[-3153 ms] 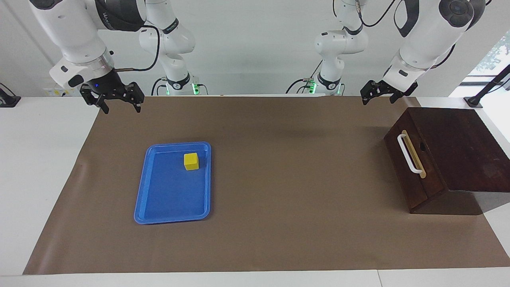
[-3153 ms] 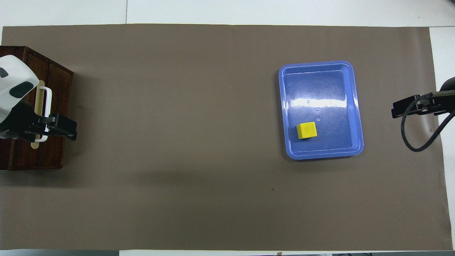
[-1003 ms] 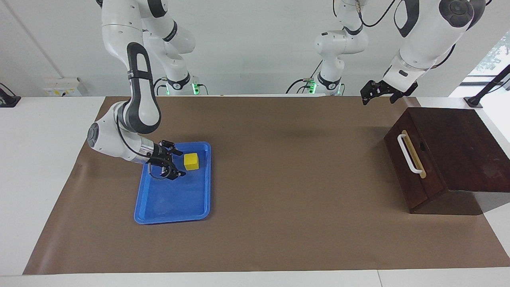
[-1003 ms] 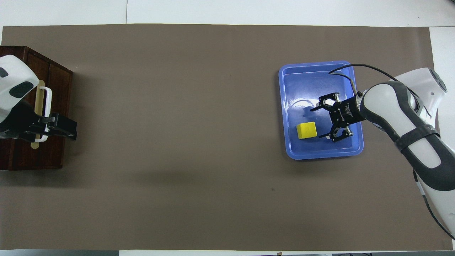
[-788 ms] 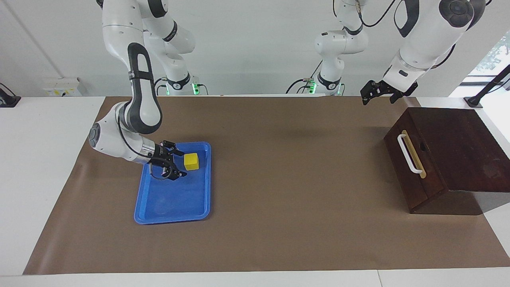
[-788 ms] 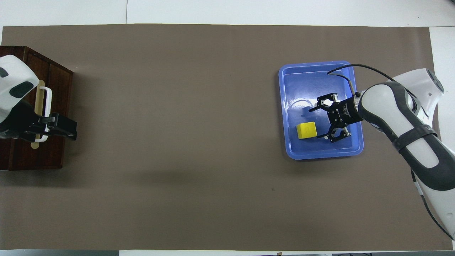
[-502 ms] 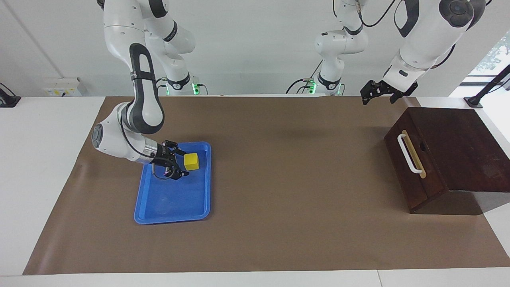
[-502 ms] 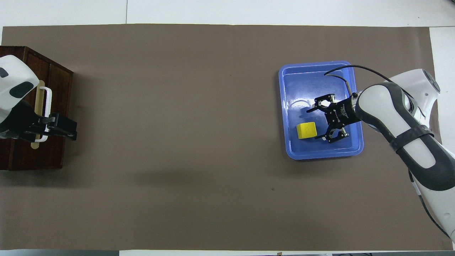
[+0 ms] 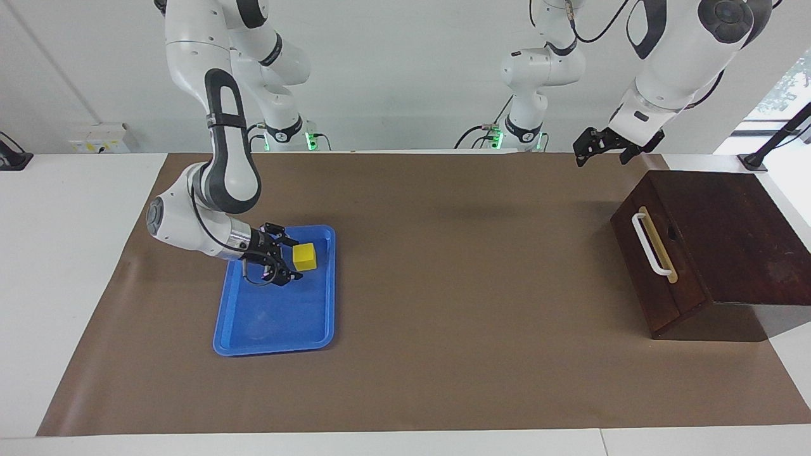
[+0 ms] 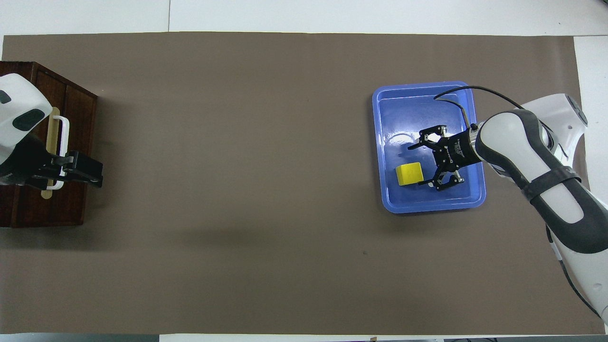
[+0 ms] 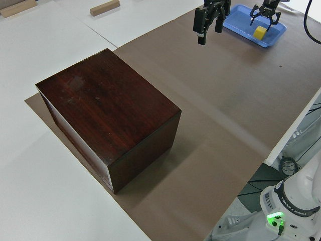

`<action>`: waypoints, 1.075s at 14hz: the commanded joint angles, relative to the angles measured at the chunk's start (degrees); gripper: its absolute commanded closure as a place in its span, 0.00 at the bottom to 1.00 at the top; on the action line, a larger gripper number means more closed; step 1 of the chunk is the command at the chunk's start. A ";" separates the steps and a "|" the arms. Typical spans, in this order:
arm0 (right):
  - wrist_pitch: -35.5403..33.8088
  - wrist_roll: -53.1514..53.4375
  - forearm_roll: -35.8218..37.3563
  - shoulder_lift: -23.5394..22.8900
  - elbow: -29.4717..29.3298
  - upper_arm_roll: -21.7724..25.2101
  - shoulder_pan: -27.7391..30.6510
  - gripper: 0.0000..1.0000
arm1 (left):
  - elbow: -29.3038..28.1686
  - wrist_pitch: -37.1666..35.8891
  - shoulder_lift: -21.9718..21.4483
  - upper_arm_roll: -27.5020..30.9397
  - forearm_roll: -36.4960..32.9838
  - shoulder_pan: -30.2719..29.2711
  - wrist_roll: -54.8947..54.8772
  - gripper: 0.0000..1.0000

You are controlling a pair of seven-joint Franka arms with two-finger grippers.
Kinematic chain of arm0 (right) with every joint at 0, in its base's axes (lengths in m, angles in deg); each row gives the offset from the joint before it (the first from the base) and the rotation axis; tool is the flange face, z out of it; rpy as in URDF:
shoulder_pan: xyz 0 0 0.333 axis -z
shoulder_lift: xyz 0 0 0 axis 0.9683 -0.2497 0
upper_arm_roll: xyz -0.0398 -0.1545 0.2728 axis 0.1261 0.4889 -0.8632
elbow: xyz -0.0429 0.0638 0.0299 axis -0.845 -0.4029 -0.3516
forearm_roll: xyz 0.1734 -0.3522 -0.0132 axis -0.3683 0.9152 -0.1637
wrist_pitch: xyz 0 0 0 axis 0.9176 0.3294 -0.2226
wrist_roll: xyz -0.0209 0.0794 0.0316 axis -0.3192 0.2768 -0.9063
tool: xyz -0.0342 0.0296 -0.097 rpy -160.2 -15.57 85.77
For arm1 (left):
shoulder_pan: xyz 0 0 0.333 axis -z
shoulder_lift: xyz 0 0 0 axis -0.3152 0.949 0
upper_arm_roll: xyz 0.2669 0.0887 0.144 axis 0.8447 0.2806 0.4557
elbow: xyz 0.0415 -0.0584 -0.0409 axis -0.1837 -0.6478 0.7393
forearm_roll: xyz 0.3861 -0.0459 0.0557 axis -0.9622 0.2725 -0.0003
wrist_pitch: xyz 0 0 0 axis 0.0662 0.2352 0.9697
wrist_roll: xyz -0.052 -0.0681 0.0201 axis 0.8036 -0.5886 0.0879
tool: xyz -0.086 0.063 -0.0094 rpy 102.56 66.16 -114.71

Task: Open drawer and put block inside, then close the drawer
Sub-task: 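Move the right gripper over the yellow cube in the blue tray, then lower the right gripper and close it on the yellow cube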

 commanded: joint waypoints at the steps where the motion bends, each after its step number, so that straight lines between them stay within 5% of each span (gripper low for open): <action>1: 1.18 0.68 -1.39 0.33 0.95 -0.17 -0.07 0.00 | -1.05 -0.27 -1.29 -0.26 -0.10 -0.51 -0.12 0.00; 2: 1.18 0.68 -1.39 0.33 1.30 -0.17 -0.07 0.00 | -1.05 -0.27 -1.29 -0.26 -0.10 -0.51 -0.21 0.00; 5: 1.09 0.68 -1.39 0.51 1.39 -0.08 -0.07 0.38 | -1.05 -0.19 -1.20 -0.26 -0.10 -0.51 -0.21 0.00; 8: 1.00 0.68 -1.39 0.51 1.31 -0.17 -0.86 1.00 | -1.05 -0.27 -1.20 -0.26 -0.10 -0.51 -0.21 0.00; 15: -0.57 1.12 -0.69 0.50 -3.16 -0.25 -0.95 1.00 | -1.05 -0.27 -1.20 -0.26 -0.10 -0.51 -0.12 0.00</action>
